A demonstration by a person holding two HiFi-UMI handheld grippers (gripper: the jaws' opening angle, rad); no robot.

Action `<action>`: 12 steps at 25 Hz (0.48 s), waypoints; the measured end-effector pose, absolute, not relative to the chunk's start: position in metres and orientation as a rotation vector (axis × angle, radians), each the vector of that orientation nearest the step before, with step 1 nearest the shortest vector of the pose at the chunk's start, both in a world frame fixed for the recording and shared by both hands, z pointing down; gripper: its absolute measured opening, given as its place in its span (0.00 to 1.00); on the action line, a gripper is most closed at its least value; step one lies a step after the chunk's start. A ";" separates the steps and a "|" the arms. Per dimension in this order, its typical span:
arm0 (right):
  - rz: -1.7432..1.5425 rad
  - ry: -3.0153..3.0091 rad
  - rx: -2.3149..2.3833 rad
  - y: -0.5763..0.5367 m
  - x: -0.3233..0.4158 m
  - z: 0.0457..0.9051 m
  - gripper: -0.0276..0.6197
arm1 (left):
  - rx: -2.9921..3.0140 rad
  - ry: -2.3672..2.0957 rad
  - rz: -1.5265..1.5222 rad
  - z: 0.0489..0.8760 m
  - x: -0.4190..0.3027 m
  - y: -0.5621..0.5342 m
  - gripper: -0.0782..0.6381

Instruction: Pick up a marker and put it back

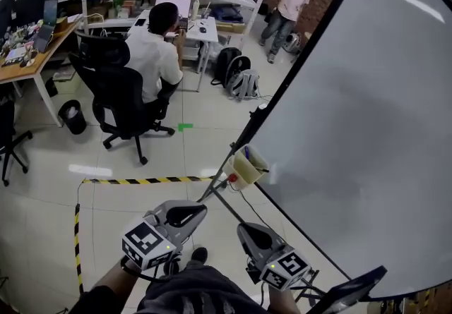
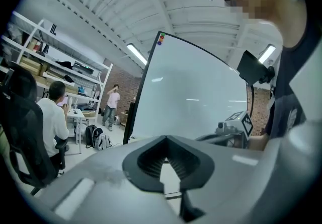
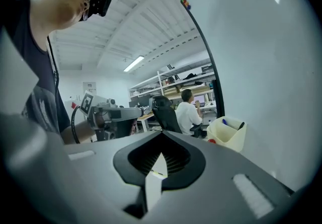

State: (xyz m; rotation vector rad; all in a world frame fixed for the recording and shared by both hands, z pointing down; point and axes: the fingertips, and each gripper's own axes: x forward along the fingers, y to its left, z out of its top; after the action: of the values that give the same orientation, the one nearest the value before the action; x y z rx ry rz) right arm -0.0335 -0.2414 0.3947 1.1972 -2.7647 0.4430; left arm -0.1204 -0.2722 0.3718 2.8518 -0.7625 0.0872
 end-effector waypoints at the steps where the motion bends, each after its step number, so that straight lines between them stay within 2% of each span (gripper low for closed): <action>1: 0.444 -2.767 1.205 -0.249 -0.030 0.395 0.05 | 2.854 -0.760 0.096 0.373 -0.117 -0.280 0.12; 12: 0.391 -2.834 1.088 -0.327 0.019 0.386 0.05 | 2.870 -0.866 0.116 0.362 -0.069 -0.359 0.12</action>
State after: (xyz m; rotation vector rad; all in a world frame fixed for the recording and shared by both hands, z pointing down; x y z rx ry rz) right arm 0.0187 -0.3269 0.3856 1.0876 -2.8339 0.3914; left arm -0.0686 -0.3593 0.3623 2.8697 -0.8661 0.1155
